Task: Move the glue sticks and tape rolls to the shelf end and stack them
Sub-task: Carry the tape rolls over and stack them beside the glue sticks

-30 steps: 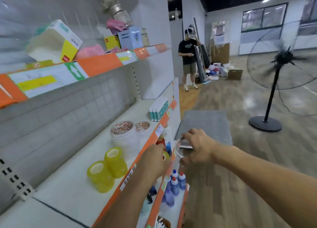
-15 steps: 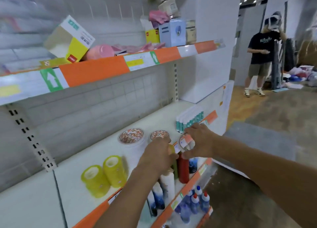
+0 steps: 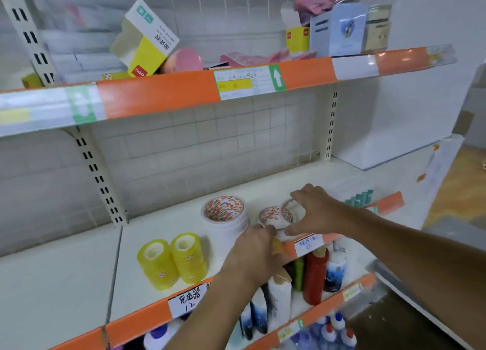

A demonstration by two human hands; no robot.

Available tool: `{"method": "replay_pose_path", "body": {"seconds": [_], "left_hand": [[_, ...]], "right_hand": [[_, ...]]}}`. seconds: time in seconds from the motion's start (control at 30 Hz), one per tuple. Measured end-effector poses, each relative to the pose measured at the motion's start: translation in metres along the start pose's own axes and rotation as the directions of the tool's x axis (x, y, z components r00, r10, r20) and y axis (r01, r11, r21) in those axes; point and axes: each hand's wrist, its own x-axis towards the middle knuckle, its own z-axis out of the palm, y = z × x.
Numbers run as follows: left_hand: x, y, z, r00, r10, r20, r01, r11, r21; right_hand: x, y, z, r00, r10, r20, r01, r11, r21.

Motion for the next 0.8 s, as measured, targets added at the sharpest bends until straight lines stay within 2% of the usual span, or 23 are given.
{"method": "replay_pose_path", "body": {"seconds": [0.17, 0.4, 0.8], "left_hand": [[0.004, 0.014, 0.012, 0.988, -0.149, -0.036, 0.147, 0.988, -0.044], [0.0, 0.032, 0.018, 0.957, -0.277, -0.091, 0.276, 0.961, -0.017], [-0.014, 0.034, 0.012, 0.933, -0.341, -0.118, 0.347, 0.937, 0.031]], "right_hand": [[0.035, 0.003, 0.001, 0.984, -0.16, 0.073, 0.158, 0.987, 0.032], [0.058, 0.005, 0.01, 0.942, -0.295, 0.16, 0.289, 0.955, 0.064], [0.061, 0.003, 0.021, 0.932, -0.321, 0.168, 0.315, 0.947, 0.06]]}}
